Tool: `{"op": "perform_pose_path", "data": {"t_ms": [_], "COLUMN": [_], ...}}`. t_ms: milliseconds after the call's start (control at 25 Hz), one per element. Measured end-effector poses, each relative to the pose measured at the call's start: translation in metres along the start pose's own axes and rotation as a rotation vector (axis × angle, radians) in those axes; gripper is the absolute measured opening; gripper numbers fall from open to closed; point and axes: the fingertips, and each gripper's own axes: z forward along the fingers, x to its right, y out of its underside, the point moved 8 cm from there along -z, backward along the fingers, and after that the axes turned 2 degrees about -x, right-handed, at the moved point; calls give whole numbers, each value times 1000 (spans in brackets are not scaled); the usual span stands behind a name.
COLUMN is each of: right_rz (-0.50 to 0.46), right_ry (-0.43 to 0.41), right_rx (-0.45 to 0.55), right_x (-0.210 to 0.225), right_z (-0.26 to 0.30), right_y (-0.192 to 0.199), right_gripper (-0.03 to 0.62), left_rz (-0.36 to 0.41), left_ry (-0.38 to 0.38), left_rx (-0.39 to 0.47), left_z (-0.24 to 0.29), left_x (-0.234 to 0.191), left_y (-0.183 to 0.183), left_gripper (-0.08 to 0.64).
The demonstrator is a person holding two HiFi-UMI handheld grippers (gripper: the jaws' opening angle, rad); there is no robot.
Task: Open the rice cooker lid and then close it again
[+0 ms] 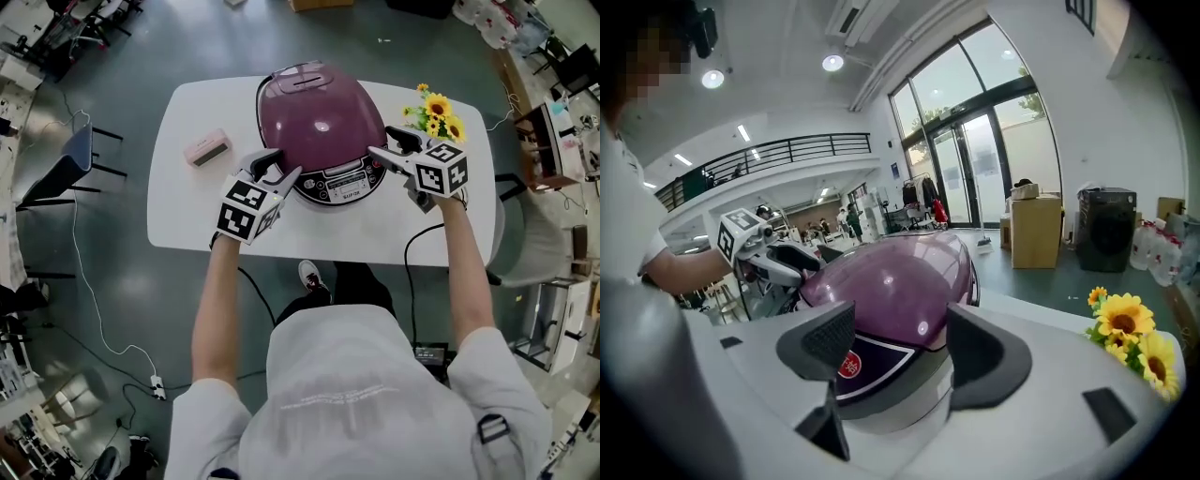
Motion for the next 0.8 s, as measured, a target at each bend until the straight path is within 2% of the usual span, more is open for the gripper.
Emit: {"op": "perform_pose_path", "data": {"t_ms": [240,320,480,560,640,800], "right_rz": [155,141,13,-17,-8,67], "right_ry": [-16,-2,38,48,50,51], "right_rx": [63,67,18,4,10,35], "right_x": [2,2,-1,-3,-3,-3], "right_z": [0,0,2,2,2,1], "right_y": [11,12,4,2,2,6], "right_gripper": [316,318,318,316,316,316], "left_rz": [-1,4,6,2,-1,-11], "left_ry": [-13,-14,-22,-27,-30,-34], "left_rx": [15,4,-13,-12,-12,-4], "left_z": [-1,1,2,3,3,1], "left_x": [1,1,2,2,2,2], "left_y": [1,1,1,1,0,1], "left_gripper": [192,192,187,187,187,187]}}
